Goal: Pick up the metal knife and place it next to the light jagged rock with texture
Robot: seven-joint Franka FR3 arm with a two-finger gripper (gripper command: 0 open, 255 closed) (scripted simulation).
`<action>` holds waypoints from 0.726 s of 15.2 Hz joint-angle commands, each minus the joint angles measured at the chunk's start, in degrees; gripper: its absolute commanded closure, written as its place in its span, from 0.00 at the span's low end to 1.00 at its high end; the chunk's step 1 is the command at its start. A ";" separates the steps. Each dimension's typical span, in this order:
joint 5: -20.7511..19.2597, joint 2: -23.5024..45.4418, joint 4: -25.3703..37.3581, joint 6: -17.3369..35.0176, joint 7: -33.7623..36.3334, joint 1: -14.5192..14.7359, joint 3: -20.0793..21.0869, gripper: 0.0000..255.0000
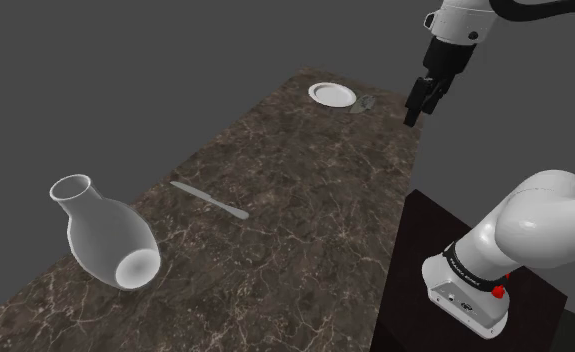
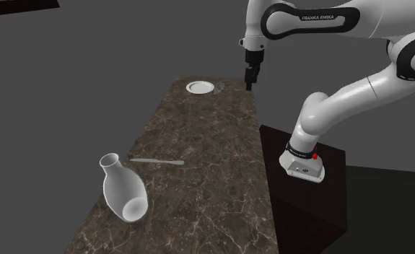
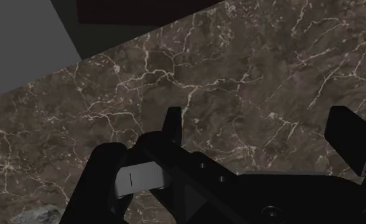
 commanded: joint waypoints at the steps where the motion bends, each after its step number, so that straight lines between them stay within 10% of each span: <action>1: 0.00 0.00 0.00 0.00 0.00 0.00 0.00 0.00; 11: 4.40 18.23 7.39 9.40 6.45 4.06 8.75 0.00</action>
